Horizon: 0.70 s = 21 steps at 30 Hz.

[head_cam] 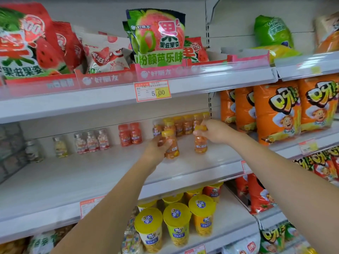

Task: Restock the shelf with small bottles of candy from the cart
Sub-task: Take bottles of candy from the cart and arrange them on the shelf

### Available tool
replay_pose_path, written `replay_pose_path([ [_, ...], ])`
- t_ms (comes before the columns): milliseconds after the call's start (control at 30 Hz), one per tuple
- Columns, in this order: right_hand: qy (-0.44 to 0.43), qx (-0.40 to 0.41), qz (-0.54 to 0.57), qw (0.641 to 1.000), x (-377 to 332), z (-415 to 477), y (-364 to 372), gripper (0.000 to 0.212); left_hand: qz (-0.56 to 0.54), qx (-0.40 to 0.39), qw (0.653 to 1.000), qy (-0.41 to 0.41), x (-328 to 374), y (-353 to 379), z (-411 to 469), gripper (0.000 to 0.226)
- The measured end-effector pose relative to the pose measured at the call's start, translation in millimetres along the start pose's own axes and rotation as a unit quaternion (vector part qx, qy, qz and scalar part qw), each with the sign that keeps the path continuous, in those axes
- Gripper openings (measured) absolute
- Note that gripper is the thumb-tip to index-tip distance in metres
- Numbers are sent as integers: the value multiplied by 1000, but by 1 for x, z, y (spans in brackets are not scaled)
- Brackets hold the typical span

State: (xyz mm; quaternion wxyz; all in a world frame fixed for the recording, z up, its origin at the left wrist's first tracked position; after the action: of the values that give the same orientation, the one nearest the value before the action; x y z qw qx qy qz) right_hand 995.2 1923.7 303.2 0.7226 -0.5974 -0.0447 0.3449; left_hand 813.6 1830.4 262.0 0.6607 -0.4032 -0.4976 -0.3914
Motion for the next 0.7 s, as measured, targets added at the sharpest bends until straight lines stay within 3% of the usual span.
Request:
replay_pose_path([
  [67, -1, 4, 19, 1000, 1, 2, 3, 48, 25, -20, 999, 0, -4, 7, 9, 26],
  [167, -15, -20, 70, 997, 11, 5, 12, 25, 64, -41, 997, 8, -5, 13, 17, 22],
  [333, -5, -67, 87, 994, 31, 8, 33, 35, 123, -87, 988, 13, -8, 19, 31, 30],
  [500, 12, -74, 49, 996, 33, 32, 37, 38, 211, -73, 975, 25, -7, 38, 55, 30],
  [700, 41, -91, -6, 995, 39, 67, 46, 37, 358, -40, 932, 19, -3, 56, 83, 24],
])
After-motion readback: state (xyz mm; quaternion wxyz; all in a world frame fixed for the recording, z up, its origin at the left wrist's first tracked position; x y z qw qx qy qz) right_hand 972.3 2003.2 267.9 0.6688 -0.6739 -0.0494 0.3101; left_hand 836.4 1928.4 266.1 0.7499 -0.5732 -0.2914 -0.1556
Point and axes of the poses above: each hand's wrist, its own z-axis towards the middle knuckle, its own y-axis out of the palm, x = y × z, the point moved 1 cm from there along z, towards the middle knuckle, and after that the axes turned 5 degrees about -z, right-handed, at the moved point
